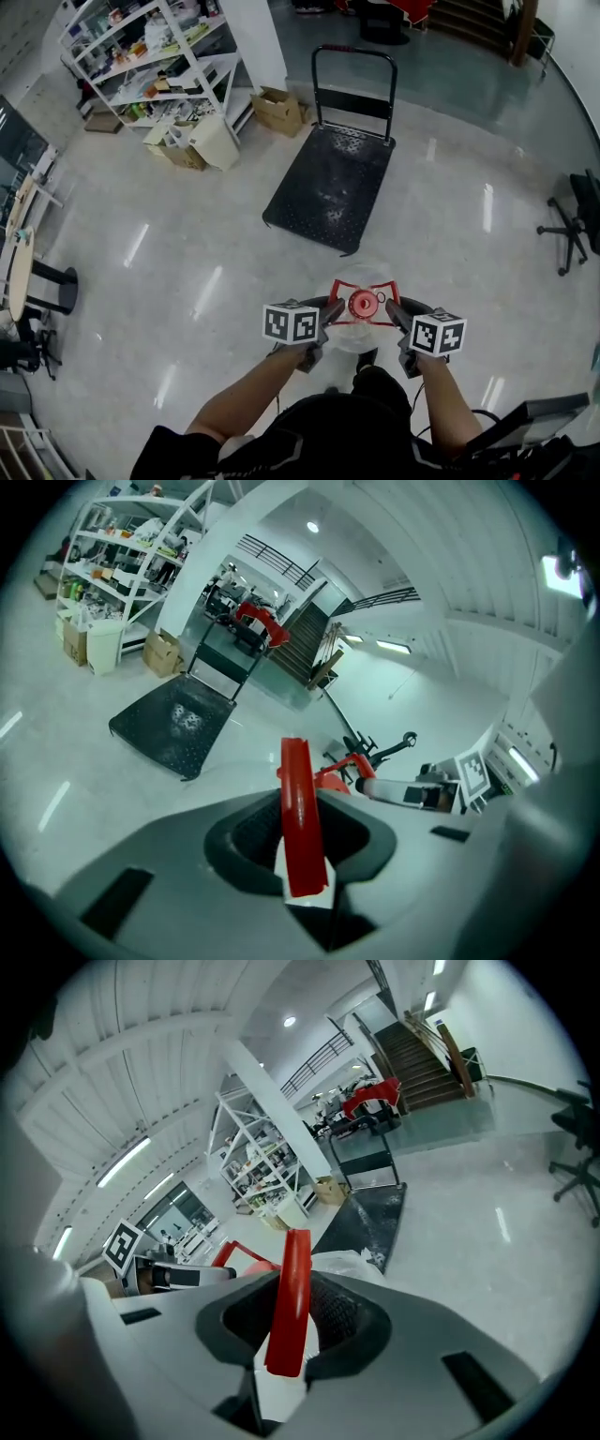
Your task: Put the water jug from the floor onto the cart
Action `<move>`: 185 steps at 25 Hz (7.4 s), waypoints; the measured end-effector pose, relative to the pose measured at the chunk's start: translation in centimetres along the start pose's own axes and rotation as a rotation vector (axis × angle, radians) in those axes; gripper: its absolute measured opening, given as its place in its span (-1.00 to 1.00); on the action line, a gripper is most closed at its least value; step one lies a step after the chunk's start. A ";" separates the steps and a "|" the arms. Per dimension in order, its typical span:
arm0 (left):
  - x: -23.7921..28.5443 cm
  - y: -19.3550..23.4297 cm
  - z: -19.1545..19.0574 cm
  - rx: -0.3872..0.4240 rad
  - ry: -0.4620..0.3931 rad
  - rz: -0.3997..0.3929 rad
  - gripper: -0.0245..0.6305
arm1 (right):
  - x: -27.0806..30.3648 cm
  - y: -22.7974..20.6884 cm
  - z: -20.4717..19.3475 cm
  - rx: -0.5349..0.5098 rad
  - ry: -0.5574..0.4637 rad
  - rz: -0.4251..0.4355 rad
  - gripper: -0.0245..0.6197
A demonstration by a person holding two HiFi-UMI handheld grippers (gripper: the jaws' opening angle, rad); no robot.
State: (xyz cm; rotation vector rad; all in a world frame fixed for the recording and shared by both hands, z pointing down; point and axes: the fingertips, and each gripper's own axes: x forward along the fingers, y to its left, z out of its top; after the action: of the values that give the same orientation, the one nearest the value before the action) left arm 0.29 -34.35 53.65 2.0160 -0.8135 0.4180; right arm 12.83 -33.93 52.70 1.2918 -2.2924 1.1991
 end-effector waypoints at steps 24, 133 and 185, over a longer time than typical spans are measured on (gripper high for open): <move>8.3 18.4 30.4 -0.016 -0.116 0.037 -0.70 | 26.0 -3.7 27.8 -0.073 0.041 0.060 -0.65; -3.5 6.2 45.7 0.610 -0.498 -0.217 -0.92 | 15.8 6.2 38.6 -0.289 -0.444 0.019 -0.91; -34.6 -21.1 -19.3 0.529 -0.476 -0.164 -0.92 | -32.4 25.5 -19.8 -0.303 -0.527 -0.060 -0.91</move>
State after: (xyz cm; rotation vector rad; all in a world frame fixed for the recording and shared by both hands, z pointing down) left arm -10.00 3.25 31.37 2.7152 -0.8704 0.0503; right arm 7.74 7.14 33.34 1.6851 -2.6212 0.4935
